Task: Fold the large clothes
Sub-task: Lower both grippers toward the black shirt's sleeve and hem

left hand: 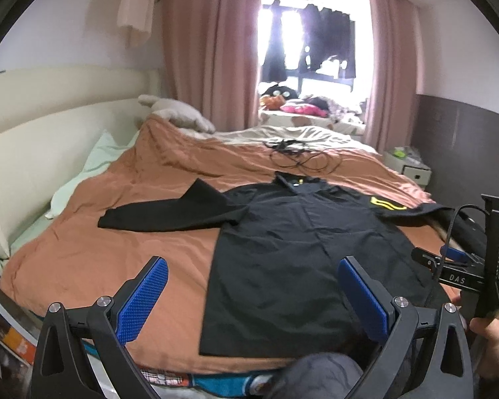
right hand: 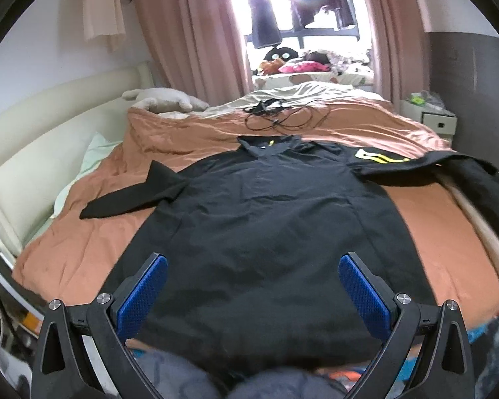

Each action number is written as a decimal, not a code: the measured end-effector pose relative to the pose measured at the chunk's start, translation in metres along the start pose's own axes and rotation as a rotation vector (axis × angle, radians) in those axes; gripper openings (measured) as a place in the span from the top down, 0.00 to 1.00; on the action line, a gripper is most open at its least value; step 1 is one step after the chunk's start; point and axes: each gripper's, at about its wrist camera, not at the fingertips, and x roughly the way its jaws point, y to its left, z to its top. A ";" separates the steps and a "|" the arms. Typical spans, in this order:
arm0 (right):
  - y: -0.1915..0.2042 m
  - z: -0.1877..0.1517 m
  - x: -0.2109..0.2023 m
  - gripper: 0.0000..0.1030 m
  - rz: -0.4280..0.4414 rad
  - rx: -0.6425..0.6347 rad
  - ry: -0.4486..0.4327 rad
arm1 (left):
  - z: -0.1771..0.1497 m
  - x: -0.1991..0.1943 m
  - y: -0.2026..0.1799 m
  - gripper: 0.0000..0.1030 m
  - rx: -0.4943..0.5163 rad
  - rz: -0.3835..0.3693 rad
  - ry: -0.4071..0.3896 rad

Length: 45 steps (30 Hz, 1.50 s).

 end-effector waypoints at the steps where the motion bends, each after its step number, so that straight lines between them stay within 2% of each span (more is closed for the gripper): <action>1: 0.003 0.004 0.008 0.00 0.007 -0.003 0.005 | 0.004 0.010 0.004 0.01 -0.005 0.017 0.007; 10: 0.033 0.038 0.080 0.00 0.104 -0.012 0.037 | 0.022 0.081 0.038 0.01 -0.053 0.106 0.085; 18: 0.056 0.044 0.145 0.01 0.158 0.033 0.085 | 0.033 0.132 0.071 0.01 -0.090 0.156 0.135; 24: 0.075 0.044 0.191 0.13 0.183 0.030 0.139 | 0.040 0.169 0.110 0.09 -0.148 0.198 0.148; 26: 0.078 0.044 0.205 0.22 0.192 0.031 0.165 | 0.041 0.181 0.125 0.12 -0.174 0.209 0.153; 31: 0.088 0.053 0.242 0.26 0.204 0.040 0.193 | 0.044 0.209 0.169 0.18 -0.251 0.249 0.167; 39: 0.106 0.067 0.297 0.30 0.211 0.047 0.238 | 0.047 0.255 0.230 0.21 -0.369 0.295 0.215; 45: 0.116 0.066 0.330 0.42 0.220 0.054 0.275 | 0.043 0.288 0.274 0.29 -0.490 0.312 0.242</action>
